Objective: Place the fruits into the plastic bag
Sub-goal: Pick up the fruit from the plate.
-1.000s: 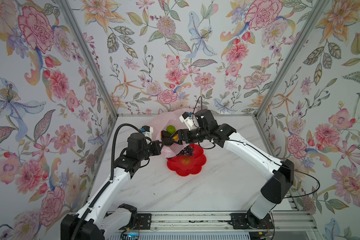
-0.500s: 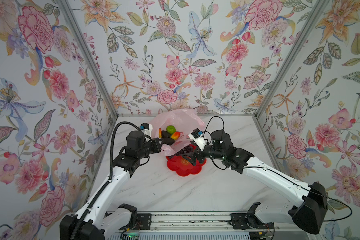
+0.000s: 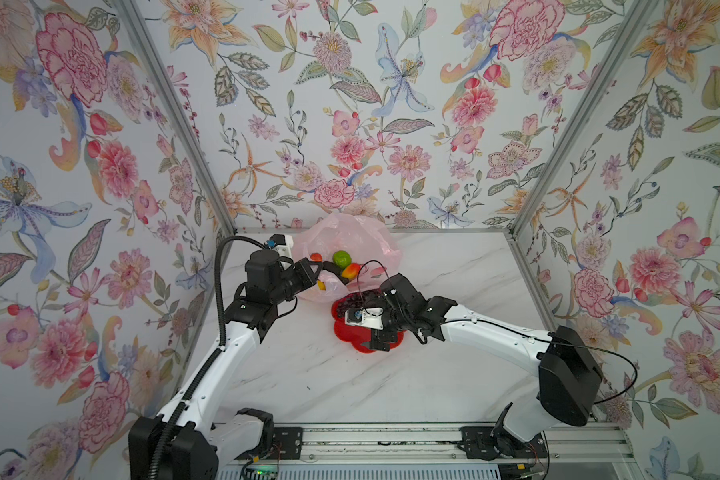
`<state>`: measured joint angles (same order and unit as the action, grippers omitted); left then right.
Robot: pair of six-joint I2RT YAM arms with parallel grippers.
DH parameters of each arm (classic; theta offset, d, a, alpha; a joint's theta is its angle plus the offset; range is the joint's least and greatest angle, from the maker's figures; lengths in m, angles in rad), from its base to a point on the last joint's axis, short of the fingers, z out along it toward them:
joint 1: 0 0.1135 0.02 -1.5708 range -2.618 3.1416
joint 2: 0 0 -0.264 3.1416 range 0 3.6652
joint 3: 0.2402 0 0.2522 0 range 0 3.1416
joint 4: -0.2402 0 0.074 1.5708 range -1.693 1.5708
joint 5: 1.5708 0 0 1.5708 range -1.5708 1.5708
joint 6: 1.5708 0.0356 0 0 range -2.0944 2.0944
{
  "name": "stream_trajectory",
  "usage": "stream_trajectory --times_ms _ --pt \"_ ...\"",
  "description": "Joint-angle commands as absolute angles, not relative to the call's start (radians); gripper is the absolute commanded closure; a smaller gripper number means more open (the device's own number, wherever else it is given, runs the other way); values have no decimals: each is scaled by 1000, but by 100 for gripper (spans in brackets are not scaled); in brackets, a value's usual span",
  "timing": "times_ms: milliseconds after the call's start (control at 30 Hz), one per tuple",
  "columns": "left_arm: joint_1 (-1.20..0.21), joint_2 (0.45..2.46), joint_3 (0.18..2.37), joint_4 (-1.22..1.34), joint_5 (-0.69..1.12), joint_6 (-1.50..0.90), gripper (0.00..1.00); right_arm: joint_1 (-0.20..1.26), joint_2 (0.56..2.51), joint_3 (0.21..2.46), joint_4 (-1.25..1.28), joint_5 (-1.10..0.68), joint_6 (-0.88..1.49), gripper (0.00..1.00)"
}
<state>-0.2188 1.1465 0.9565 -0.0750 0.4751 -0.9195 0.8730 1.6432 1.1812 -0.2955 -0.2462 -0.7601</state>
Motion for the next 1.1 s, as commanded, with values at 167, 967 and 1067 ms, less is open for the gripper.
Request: stream_trajectory --times_ms 167,967,1067 --pt "-169 1135 957 -51 503 -947 100 799 1865 1393 -347 -255 -898 1" --pt "-140 1124 914 -100 505 -922 100 706 2227 1716 -574 -323 -882 15" --pt "-140 1123 907 -99 506 -923 100 705 2240 1713 -596 -327 -883 18"
